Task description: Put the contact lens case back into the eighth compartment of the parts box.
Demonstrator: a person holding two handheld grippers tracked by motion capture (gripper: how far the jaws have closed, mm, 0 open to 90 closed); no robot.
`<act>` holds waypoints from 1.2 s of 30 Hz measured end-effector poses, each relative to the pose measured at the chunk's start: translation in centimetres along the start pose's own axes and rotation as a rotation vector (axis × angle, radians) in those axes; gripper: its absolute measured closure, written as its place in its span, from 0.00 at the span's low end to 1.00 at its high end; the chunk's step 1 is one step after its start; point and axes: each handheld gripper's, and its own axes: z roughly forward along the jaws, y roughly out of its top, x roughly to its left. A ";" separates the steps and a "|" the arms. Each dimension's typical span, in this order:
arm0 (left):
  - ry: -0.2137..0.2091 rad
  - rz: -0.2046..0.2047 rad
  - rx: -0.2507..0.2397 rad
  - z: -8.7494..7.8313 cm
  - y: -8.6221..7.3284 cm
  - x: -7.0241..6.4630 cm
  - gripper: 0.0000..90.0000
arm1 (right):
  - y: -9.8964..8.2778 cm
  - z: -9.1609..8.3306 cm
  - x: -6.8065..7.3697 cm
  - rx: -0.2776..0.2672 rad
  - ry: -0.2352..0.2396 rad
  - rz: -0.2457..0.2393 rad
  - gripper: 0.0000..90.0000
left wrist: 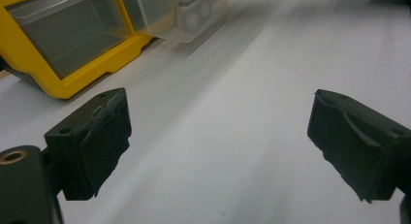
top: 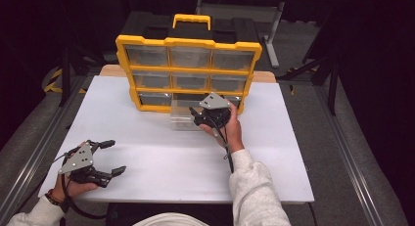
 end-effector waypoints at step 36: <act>0.015 0.008 -0.005 -0.1 0.1 -0.1 0.10 | 1.3 -5.5 0.1 -0.170 -0.065 0.034 0.17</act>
